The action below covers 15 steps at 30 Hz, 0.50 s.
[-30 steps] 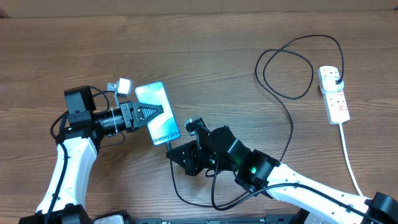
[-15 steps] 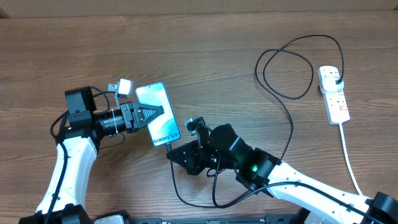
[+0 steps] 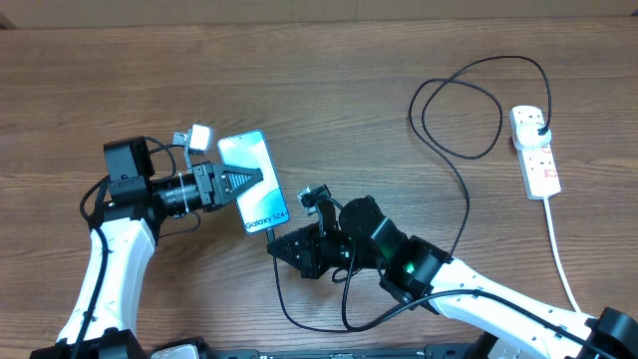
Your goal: Plug charger to phone and switch on socket
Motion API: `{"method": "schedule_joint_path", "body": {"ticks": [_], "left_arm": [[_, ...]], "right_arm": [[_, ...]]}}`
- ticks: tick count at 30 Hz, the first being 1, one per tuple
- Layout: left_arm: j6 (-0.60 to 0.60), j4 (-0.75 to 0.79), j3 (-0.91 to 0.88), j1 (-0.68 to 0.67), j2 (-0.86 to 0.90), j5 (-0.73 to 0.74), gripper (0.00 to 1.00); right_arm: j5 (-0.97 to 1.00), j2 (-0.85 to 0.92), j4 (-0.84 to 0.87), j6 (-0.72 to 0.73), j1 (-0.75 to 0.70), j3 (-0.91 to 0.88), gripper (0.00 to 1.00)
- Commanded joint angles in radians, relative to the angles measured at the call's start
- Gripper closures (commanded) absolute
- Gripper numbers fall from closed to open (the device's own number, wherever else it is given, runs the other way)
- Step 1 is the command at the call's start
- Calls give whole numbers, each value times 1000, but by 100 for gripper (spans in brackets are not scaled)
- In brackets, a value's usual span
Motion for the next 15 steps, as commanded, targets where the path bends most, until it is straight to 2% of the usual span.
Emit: {"method": "schedule_joint_path", "body": {"ticks": [1,3,9,12,15], "left_arm": [[49,-38,-32,-66,-24,87,96],[49,-37,-32,-65,-24,87,96],[49,-37,-32,-65,-24,87,96],[48,-37,-32,-65,-24,88,96],[37,-37,-32,-66,-24,152,96]], "right_arm": [[135,-46,87,-2,-61,57,90],[95,-46,75,-5,-68,57,68],[-105,-58,15,-8,-161,57,52],[-206,-58,14,-8,-212,57,48],[-263,-58,14,-8,-251,57,40]]}}
